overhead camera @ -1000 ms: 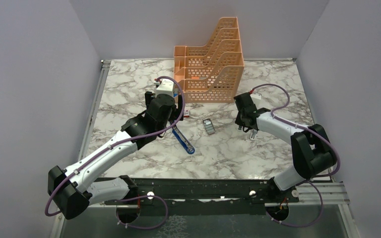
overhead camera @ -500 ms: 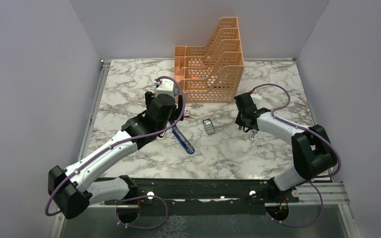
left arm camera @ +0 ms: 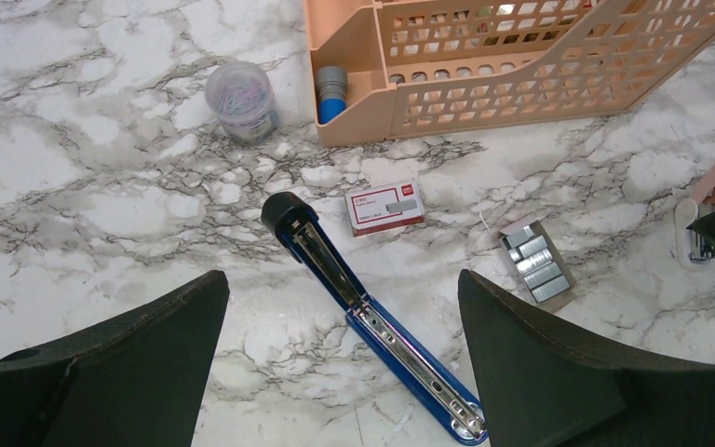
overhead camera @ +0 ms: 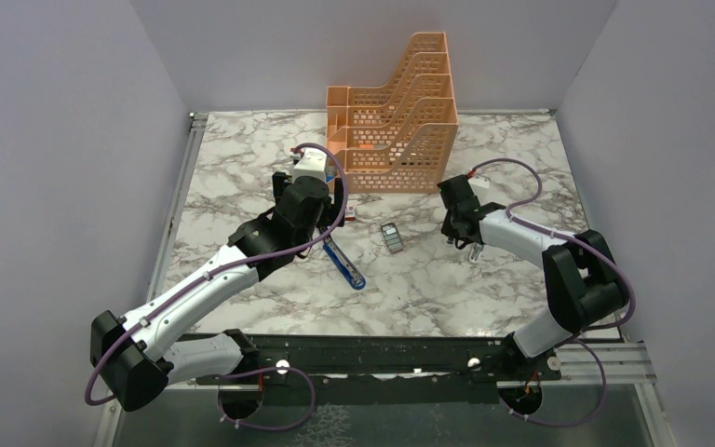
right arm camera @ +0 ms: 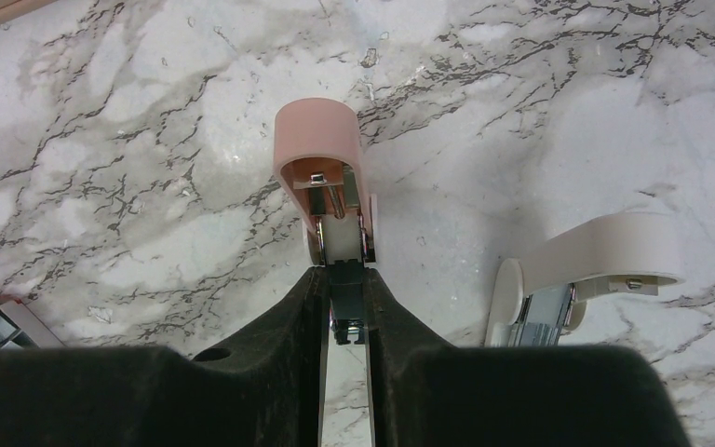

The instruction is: Load the staples into the stapler

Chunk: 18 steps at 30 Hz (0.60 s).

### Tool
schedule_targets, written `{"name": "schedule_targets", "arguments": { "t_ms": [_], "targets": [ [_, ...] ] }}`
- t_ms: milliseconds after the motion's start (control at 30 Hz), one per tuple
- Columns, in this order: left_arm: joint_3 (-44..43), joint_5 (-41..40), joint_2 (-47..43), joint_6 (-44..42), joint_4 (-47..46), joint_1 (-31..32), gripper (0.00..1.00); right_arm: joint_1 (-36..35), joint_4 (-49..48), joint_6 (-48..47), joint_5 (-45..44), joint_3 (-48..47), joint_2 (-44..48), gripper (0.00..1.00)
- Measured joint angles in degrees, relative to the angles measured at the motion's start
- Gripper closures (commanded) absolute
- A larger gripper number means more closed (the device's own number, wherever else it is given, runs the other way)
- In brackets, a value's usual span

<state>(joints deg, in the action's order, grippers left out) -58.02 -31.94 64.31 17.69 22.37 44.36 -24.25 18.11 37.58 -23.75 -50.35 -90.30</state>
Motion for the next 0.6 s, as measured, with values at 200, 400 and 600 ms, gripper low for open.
{"name": "schedule_targets", "arguments": {
  "t_ms": [200,400,600],
  "targets": [
    [0.00,0.00,0.00,-0.02,0.00,0.00,0.06,0.00,-0.04,0.00,-0.04,0.00,-0.04,0.77],
    [-0.02,0.00,0.00,-0.02,0.00,0.00,0.06,0.00,-0.09,0.00,0.00,0.00,-0.09,0.72],
    [0.00,0.00,0.00,-0.02,0.00,0.00,0.06,0.00,-0.07,-0.02,0.02,0.00,-0.09,0.69]
  ]
}}
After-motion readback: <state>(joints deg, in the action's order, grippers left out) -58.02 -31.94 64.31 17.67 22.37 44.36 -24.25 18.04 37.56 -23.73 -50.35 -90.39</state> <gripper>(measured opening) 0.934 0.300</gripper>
